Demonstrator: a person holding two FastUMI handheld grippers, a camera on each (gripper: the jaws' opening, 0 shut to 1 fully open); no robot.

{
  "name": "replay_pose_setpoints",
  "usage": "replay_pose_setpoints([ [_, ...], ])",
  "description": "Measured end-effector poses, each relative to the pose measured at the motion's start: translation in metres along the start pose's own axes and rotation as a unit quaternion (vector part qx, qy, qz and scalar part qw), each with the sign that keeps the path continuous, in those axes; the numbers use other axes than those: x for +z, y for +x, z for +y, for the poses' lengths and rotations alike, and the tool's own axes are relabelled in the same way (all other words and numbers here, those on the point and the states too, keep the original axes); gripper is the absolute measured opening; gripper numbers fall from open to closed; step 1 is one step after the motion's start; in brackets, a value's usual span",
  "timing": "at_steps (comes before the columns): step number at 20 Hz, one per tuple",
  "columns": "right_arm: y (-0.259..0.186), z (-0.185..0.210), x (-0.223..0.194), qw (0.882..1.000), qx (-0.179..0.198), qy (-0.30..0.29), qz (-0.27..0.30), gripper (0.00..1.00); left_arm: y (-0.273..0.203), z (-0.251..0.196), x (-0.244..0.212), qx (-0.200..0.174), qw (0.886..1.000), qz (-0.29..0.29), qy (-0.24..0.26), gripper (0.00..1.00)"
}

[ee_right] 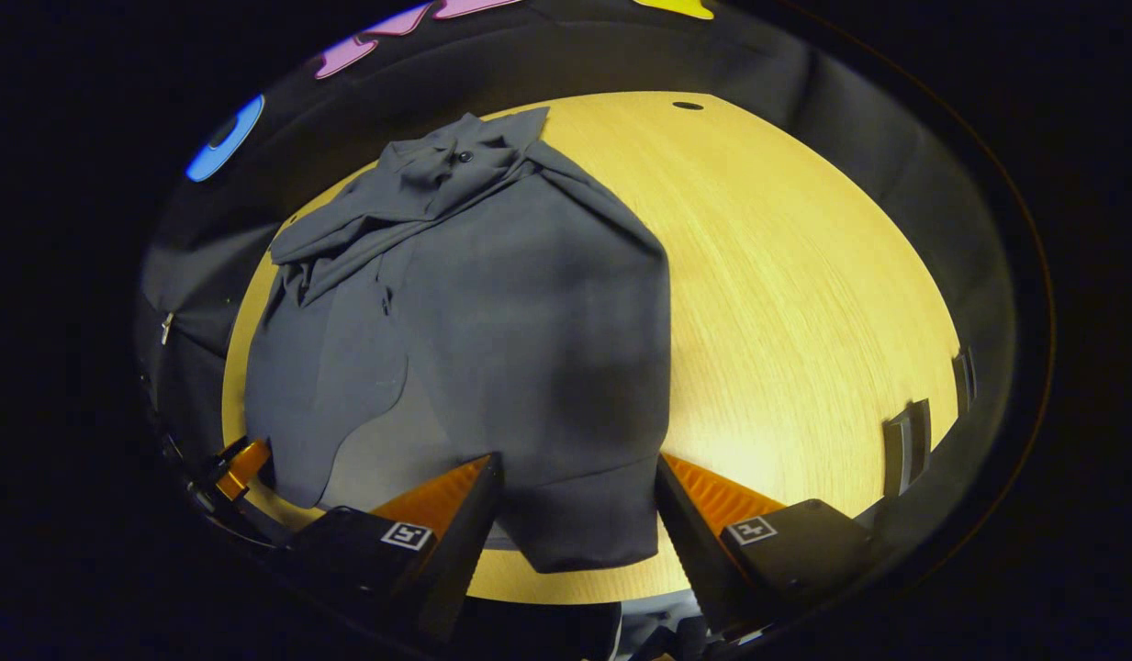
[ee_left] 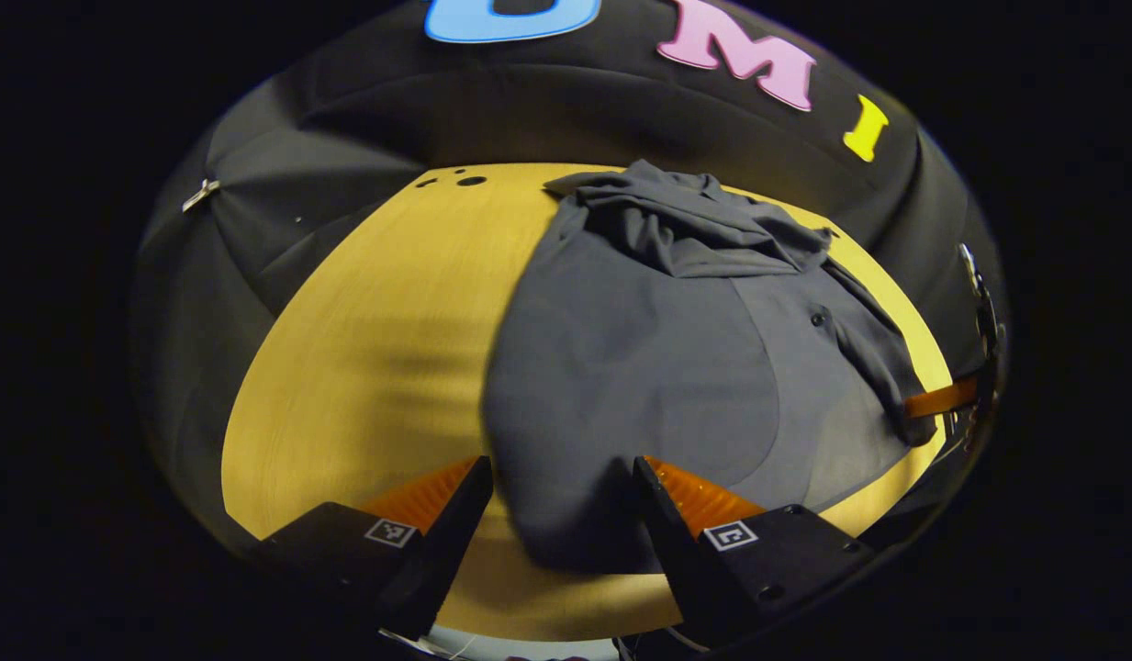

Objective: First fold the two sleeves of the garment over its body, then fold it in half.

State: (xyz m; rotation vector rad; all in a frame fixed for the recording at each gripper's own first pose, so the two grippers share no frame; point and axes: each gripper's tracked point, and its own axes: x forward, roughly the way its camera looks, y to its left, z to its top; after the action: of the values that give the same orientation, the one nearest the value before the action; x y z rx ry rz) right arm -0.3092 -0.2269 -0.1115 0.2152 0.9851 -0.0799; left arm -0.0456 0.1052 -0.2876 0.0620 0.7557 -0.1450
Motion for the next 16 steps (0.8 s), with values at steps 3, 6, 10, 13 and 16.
replay_pose_setpoints([
  [3,0.003,0.012,-0.002,1.000,-0.003,-0.013,0.000,0.99,0.000,-0.022,-0.002,-0.012,0.999,0.003,0.035,0.97],
  [6,0.005,0.012,-0.003,0.999,-0.021,-0.032,-0.001,0.99,0.004,-0.037,0.001,-0.017,0.998,0.004,0.055,0.97],
  [10,0.008,0.010,-0.002,0.998,-0.033,-0.053,0.001,0.75,0.006,-0.044,0.004,-0.028,0.998,0.009,0.064,0.75],
  [13,0.011,0.018,0.001,0.998,-0.020,-0.059,0.009,0.41,0.009,-0.050,0.007,-0.032,0.998,0.014,0.058,0.54],
  [16,0.014,0.023,0.004,0.998,-0.004,-0.067,0.013,0.24,0.011,-0.053,0.011,-0.033,0.999,0.018,0.023,0.27],
])
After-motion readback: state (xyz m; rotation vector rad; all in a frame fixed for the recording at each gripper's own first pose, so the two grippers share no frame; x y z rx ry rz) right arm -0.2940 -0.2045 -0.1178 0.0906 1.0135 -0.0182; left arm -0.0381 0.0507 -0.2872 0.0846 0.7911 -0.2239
